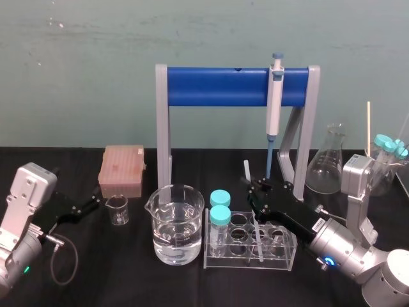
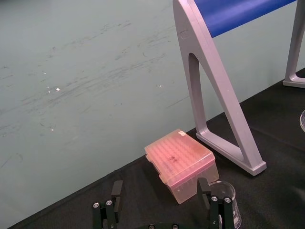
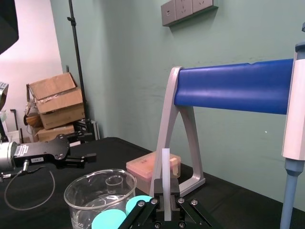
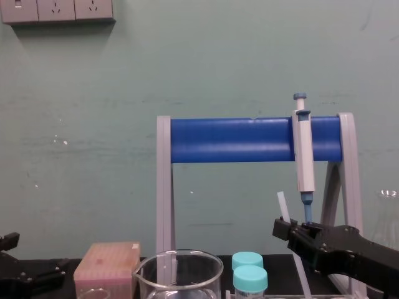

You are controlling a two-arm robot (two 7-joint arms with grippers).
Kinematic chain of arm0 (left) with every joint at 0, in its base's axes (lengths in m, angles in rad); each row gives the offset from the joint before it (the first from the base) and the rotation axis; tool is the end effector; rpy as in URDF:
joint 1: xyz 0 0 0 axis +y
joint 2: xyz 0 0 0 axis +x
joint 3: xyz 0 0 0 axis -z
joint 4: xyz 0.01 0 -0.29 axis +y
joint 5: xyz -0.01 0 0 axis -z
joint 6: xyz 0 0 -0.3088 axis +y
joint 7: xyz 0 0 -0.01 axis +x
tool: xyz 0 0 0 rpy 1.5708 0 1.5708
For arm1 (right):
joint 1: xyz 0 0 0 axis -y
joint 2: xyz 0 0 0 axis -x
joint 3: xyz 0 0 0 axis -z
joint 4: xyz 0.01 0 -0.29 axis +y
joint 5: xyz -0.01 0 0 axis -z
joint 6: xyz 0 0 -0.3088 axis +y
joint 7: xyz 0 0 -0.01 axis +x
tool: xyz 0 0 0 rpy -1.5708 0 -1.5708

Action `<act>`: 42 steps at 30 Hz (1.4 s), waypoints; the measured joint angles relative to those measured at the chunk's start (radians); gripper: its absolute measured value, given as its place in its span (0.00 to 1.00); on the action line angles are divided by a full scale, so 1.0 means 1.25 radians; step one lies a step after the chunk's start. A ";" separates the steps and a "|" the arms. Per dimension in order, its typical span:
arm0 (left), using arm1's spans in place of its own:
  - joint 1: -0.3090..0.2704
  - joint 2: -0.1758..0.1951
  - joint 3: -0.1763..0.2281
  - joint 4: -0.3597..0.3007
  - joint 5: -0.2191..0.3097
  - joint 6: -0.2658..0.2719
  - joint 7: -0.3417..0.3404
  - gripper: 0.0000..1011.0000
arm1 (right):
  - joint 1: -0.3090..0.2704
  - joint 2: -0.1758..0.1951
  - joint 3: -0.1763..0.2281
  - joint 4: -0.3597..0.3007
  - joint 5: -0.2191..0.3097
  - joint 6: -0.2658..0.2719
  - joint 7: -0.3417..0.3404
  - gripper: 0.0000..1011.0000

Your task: Pick up the stirring rod with one hand, then place it down.

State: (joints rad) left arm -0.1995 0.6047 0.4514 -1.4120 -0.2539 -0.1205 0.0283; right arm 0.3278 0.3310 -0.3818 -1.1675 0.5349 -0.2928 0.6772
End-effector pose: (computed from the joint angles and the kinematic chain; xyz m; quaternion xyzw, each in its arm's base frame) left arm 0.3581 0.0827 -0.3023 0.1415 -0.1325 0.5799 0.7913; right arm 0.4040 -0.0327 -0.3219 0.0741 -0.0190 -0.3504 0.9335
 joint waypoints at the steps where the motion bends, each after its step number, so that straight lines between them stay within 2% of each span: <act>1: 0.000 0.000 0.000 0.000 0.000 0.000 0.000 0.99 | 0.000 0.000 0.000 0.000 0.000 0.000 0.000 0.07; 5: 0.000 0.000 0.000 0.000 0.000 0.000 0.000 0.99 | 0.000 0.000 0.000 0.000 0.001 0.000 0.000 0.07; 10: 0.000 0.000 0.000 0.000 0.000 0.000 0.000 0.99 | 0.000 0.000 0.000 0.000 0.001 0.000 0.000 0.19; 12: 0.000 0.000 0.000 0.000 0.000 0.000 0.000 0.99 | 0.000 0.000 0.001 0.000 0.002 0.000 0.000 0.24; 13: 0.000 0.000 0.000 0.000 0.000 0.000 0.000 0.99 | 0.000 0.000 0.001 0.000 0.002 0.000 0.000 0.31; 14: 0.000 0.000 0.000 0.000 0.000 0.000 0.000 0.99 | 0.000 0.000 0.001 0.000 0.002 0.000 0.000 0.31; 18: 0.000 0.000 0.000 0.000 0.000 0.000 0.000 0.99 | 0.000 0.000 0.001 0.000 0.002 0.000 0.000 0.45; 19: 0.000 0.000 0.000 0.000 0.000 0.000 0.000 0.99 | 0.000 0.000 0.001 0.000 0.002 0.000 0.000 0.51; 21: 0.000 0.000 0.000 0.000 0.000 0.000 0.000 0.99 | 0.000 0.000 0.001 0.000 0.002 -0.001 0.000 0.52; 23: 0.000 0.000 0.000 0.000 0.000 0.000 0.000 0.99 | 0.000 0.000 0.001 0.000 0.002 -0.001 0.000 0.58; 24: 0.000 0.000 0.000 0.000 0.000 0.000 0.000 0.99 | 0.000 0.000 0.001 0.000 0.002 -0.001 0.000 0.65; 27: 0.000 0.000 0.000 0.000 0.000 0.000 0.000 0.99 | 0.000 0.000 0.001 0.000 0.002 -0.001 0.000 0.71; 30: 0.000 0.000 0.000 0.000 0.000 0.000 0.000 0.99 | 0.000 0.000 0.001 0.000 0.002 -0.001 0.000 0.84; 32: 0.000 0.000 0.000 0.000 0.000 0.000 0.000 0.99 | 0.000 0.000 0.001 0.000 0.002 -0.001 0.001 0.87; 36: 0.000 0.000 0.000 0.000 0.000 0.000 0.000 0.99 | -0.003 0.000 0.024 -0.014 -0.025 -0.001 -0.071 0.97; 38: 0.000 0.000 0.000 0.000 0.000 0.000 0.000 0.99 | -0.010 0.000 0.052 -0.032 -0.055 0.005 -0.155 0.99; 39: 0.000 0.000 0.000 0.000 0.000 0.000 0.000 0.99 | -0.017 -0.001 0.072 -0.044 -0.081 0.011 -0.219 0.99; 40: 0.000 0.000 0.000 0.000 0.000 0.000 0.000 0.99 | -0.017 -0.001 0.072 -0.044 -0.081 0.011 -0.219 0.99; 41: 0.000 0.000 0.000 0.000 0.000 0.000 0.000 0.99 | -0.024 -0.002 0.091 -0.056 -0.113 0.022 -0.292 0.99; 42: 0.000 0.000 0.000 0.000 0.000 0.000 0.000 0.99 | -0.028 -0.003 0.099 -0.061 -0.130 0.031 -0.332 0.99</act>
State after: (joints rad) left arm -0.1995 0.6047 0.4514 -1.4120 -0.2539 -0.1205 0.0283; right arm 0.2928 0.3270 -0.2574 -1.2438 0.3725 -0.2538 0.2624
